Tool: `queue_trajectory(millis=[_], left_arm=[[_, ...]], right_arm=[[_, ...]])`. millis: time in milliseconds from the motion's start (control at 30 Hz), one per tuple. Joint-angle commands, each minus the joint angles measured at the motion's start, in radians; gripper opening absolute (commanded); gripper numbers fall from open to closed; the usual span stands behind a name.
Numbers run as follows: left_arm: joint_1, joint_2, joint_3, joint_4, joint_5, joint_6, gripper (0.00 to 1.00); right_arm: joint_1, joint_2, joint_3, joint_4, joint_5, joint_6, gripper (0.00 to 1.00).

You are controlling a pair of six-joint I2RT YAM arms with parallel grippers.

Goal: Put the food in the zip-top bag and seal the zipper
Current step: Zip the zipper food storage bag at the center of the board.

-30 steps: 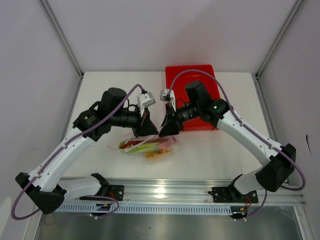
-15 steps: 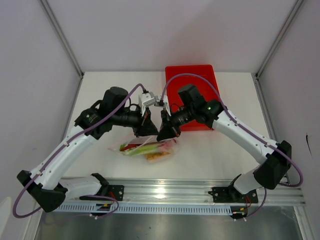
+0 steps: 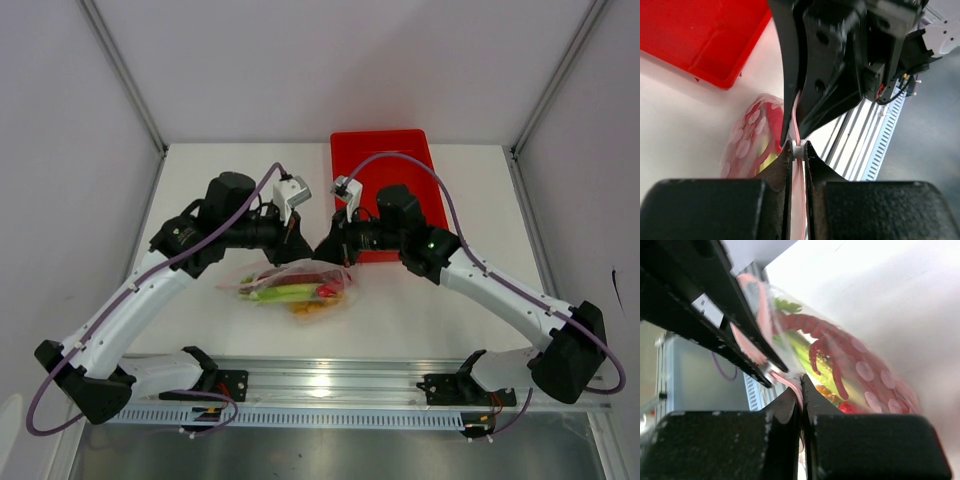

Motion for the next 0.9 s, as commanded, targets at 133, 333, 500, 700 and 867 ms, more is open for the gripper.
queue_trajectory(millis=[133,333,500,700,867], left_arm=[[-0.010,-0.072,0.004,-0.041,-0.019,-0.055,0.01],[-0.009,-0.114,0.000,-0.090,-0.200,-0.096,0.00],[-0.010,-0.147,0.001,-0.169,-0.417,-0.193,0.00],[-0.011,-0.215,-0.031,-0.193,-0.391,-0.213,0.00],[-0.010,-0.235,-0.030,-0.141,-0.242,-0.123,0.01]], right_arm=[[-0.088,-0.059,-0.055,0.184,0.285,0.148,0.00],[-0.159,-0.073,-0.055,0.183,0.279,0.177,0.00],[-0.188,-0.063,-0.063,0.183,0.267,0.211,0.00],[-0.199,-0.032,-0.084,0.300,0.051,0.203,0.00],[-0.201,-0.015,-0.023,0.202,-0.193,-0.010,0.52]])
